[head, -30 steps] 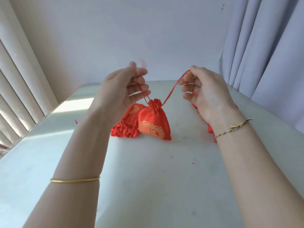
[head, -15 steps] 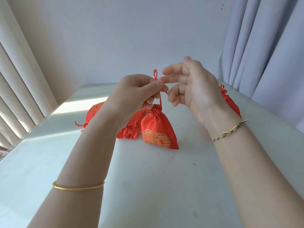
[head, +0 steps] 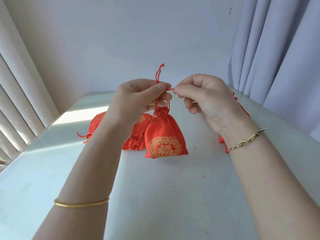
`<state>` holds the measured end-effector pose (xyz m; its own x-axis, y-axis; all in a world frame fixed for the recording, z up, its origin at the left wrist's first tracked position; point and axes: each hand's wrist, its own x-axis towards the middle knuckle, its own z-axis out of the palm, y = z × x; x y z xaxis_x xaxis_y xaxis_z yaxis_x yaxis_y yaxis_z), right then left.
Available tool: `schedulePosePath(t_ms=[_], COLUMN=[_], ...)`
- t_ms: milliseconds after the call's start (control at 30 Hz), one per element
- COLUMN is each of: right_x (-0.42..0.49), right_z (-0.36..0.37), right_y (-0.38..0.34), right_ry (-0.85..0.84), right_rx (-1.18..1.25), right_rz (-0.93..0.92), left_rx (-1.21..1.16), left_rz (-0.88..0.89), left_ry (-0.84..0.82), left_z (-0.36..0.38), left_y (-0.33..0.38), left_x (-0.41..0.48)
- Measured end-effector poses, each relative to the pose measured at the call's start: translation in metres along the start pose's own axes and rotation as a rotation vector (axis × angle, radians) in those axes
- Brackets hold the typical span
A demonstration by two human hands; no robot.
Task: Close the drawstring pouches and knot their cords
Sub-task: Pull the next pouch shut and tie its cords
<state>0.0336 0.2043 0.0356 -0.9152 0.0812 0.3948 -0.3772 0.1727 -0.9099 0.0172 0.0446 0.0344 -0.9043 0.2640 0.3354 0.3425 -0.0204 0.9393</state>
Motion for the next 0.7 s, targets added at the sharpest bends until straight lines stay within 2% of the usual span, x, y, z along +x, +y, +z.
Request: schedulePosePath(t_ms=[133,300,400,500,600,700], right_x=[0.003,-0.001,-0.001,0.001,-0.001,-0.002], right_z=[-0.006,-0.006,-0.003,0.001,0.009,0.013], right_y=[0.002,0.007,0.007,0.009,0.011,0.017], right_ry=[-0.038,-0.252,-0.252,-0.122,-0.162,-0.209], right_rx=[-0.01,-0.165,-0.068,0.073,0.146,0.172], right_rz=[0.028,0.098,0.13,0.134,0.136,0.171], left_rx=[-0.058,0.015,0.082,0.16,0.319,0.493], left_rz=[-0.06,-0.06,-0.035,0.059,0.213,0.325], left_ry=[-0.009,-0.011,-0.04,-0.084,-0.061,0.034], left_z=[-0.002,-0.002,-0.002,-0.002,-0.002,0.006], left_y=[-0.001,-0.002,-0.001,0.0,-0.001,-0.006], left_x=[0.0,0.001,0.0,0.0,0.0,0.002])
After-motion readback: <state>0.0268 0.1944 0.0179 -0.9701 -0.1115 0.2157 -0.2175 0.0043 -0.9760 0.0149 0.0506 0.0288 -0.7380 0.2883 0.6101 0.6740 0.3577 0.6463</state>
